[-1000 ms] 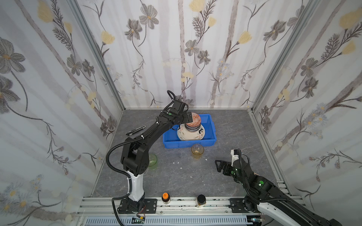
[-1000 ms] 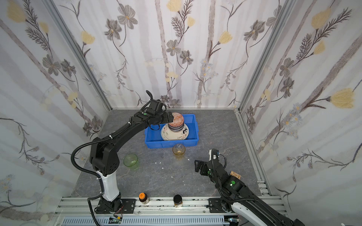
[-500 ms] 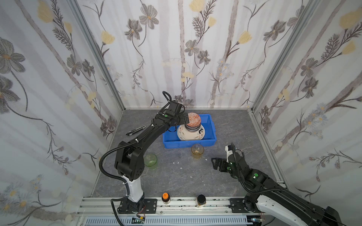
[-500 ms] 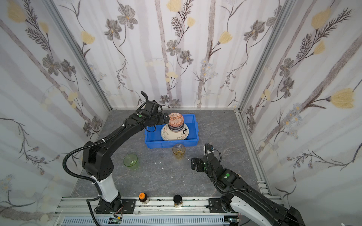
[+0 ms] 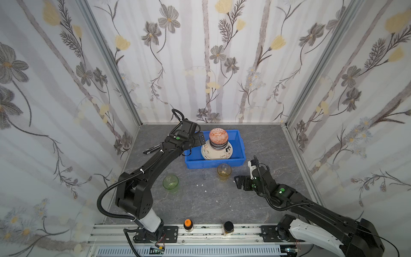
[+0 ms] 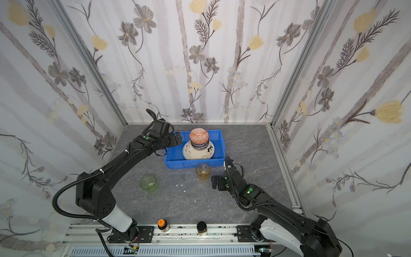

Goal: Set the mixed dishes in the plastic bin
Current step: 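Open the left gripper and lift off the orange bowl while the right moves forward, then lower the right gripper over the yellow glass and grip its rim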

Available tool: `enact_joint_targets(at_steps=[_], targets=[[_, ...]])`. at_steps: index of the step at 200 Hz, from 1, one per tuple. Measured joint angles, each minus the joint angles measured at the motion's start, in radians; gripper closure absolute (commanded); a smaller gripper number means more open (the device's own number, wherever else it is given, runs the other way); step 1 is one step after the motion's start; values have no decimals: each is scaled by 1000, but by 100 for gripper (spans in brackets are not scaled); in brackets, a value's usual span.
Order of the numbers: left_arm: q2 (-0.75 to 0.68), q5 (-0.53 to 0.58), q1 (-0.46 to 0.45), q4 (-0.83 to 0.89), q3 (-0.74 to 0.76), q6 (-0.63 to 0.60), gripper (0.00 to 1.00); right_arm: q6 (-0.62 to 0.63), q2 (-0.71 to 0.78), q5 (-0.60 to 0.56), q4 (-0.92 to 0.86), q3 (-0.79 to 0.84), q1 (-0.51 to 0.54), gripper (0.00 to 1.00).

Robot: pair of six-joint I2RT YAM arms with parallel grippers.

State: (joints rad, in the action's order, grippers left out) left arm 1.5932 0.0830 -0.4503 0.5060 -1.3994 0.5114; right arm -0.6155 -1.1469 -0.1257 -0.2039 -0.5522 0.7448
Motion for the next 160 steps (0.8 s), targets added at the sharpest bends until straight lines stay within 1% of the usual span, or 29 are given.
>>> enact_joint_targets(at_steps=[40, 104, 133, 160], targets=[[-99, 20, 29, 1, 83, 16, 0, 34, -110, 27, 1, -79, -1, 0], [-266, 37, 87, 0, 236, 42, 0, 76, -217, 50, -3, -167, -8, 4], [-312, 36, 113, 0, 272, 45, 0, 79, -263, 71, -18, -198, -13, 6], [-325, 35, 128, 0, 285, 45, 0, 85, -303, 75, -23, -241, -16, 8]])
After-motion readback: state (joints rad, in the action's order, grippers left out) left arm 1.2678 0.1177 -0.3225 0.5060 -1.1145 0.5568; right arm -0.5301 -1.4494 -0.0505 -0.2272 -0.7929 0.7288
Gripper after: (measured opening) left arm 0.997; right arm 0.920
